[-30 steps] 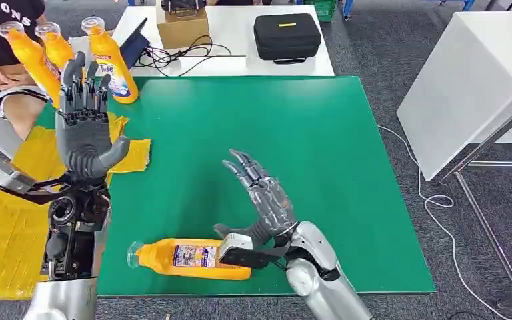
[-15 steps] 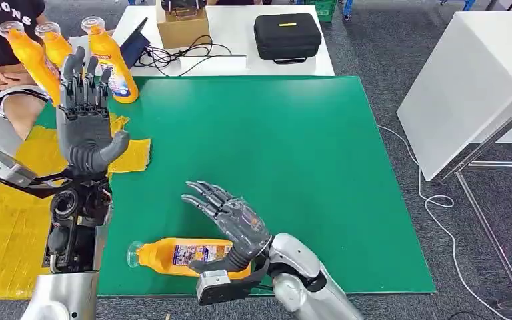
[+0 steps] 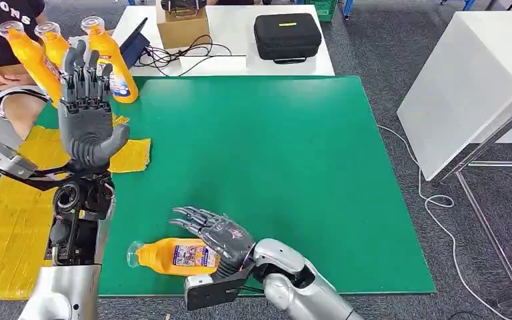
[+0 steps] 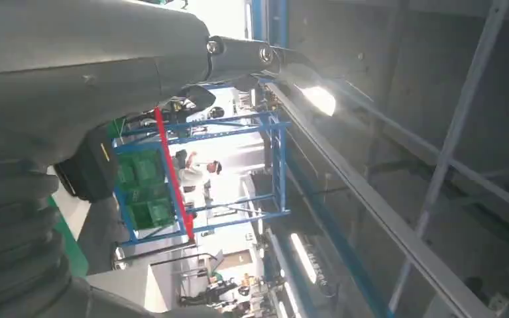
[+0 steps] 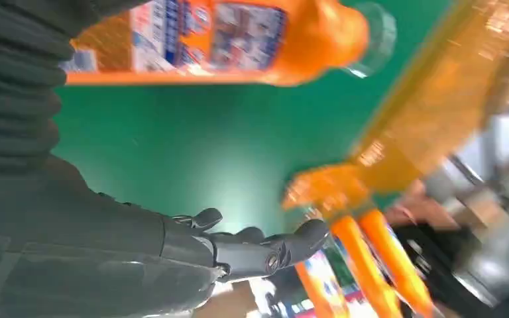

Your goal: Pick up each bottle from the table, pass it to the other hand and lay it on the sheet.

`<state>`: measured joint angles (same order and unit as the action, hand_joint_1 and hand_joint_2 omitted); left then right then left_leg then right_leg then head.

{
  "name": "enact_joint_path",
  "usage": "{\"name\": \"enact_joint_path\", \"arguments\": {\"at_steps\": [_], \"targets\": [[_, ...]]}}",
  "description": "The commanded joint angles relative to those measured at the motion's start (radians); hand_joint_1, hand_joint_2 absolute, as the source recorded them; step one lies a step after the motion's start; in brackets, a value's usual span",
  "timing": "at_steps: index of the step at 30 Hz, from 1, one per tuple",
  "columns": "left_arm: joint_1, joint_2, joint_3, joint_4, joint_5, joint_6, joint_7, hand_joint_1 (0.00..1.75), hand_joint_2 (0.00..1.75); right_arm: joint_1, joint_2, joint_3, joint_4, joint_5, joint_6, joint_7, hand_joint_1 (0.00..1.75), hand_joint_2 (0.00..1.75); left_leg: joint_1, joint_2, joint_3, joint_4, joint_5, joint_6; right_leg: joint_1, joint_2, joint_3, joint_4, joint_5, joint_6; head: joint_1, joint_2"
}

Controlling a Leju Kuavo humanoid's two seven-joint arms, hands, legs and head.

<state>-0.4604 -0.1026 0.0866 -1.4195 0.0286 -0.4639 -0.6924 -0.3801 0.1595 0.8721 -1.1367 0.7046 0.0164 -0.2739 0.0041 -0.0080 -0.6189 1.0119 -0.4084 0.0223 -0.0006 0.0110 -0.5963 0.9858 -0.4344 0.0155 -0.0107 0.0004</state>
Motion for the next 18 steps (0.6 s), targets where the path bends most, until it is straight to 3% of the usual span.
{"name": "enact_joint_path", "arguments": {"at_steps": [1,18], "targets": [[0.0,0.015,-0.003,0.034,0.001,-0.004,-0.005,0.0,1.75,-0.108,0.032,0.075,0.307,0.029,0.006,0.025,0.0,1.75,0.0,0.002,0.005,-0.001,-0.001,-0.001,0.0,0.0,0.004,-0.002,0.0,0.0,0.0,0.0],[0.006,0.009,0.007,0.015,-0.003,-0.007,0.003,0.0,1.75,-0.134,0.053,0.11,0.393,0.101,-0.009,0.081,0.0,1.75,0.0,0.001,0.005,-0.001,-0.002,-0.001,0.0,0.0,0.005,-0.001,-0.001,0.0,0.0,0.0]]}}
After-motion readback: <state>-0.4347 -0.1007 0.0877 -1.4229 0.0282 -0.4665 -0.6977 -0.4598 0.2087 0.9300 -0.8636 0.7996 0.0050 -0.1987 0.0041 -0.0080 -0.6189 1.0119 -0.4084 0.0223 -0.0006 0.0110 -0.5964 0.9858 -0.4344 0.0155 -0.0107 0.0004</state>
